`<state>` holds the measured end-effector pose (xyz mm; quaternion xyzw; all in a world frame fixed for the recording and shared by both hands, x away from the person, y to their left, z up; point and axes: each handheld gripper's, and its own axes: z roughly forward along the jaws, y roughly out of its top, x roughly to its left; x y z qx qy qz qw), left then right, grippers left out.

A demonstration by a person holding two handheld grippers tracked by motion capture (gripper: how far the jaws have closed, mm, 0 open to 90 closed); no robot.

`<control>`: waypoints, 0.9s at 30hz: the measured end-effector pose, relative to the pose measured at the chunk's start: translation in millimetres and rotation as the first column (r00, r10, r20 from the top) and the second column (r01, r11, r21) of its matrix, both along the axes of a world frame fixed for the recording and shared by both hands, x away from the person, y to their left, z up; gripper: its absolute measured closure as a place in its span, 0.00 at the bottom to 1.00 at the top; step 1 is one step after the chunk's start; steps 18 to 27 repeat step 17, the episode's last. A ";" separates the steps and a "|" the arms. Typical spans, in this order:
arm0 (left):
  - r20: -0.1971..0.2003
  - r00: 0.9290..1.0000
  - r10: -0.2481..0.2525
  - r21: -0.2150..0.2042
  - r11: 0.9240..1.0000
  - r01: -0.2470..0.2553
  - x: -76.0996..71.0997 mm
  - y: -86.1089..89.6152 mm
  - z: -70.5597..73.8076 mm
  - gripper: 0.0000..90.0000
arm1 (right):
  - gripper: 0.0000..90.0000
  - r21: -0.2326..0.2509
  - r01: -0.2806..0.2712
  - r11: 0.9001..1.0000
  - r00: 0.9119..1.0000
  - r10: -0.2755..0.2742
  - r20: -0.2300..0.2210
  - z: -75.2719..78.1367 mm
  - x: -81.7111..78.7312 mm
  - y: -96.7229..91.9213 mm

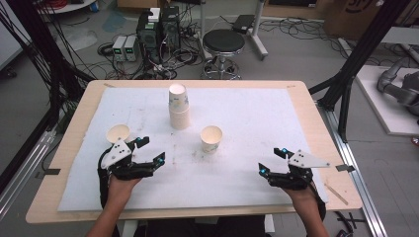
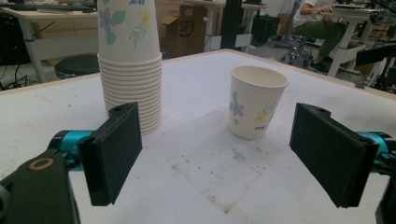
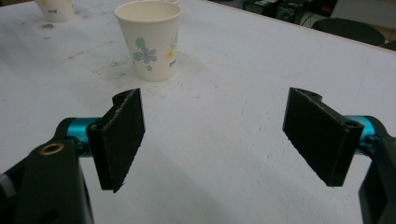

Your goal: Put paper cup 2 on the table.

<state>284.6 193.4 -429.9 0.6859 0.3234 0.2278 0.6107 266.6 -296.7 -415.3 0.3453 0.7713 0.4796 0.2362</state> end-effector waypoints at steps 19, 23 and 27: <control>-0.002 1.000 0.002 0.008 1.000 -0.002 1.0 -0.9 -1.4 0.20 | 0.24 0.003 0.000 1.000 1.000 0.000 0.008 -0.7 0.2 -2.7; -0.002 1.000 0.002 0.008 1.000 -0.002 1.0 -0.9 -1.4 0.20 | 0.24 0.003 0.000 1.000 1.000 0.000 0.008 -0.7 0.2 -2.7; -0.002 1.000 0.002 0.008 1.000 -0.002 1.0 -0.9 -1.4 0.20 | 0.24 0.003 0.000 1.000 1.000 0.000 0.008 -0.7 0.2 -2.7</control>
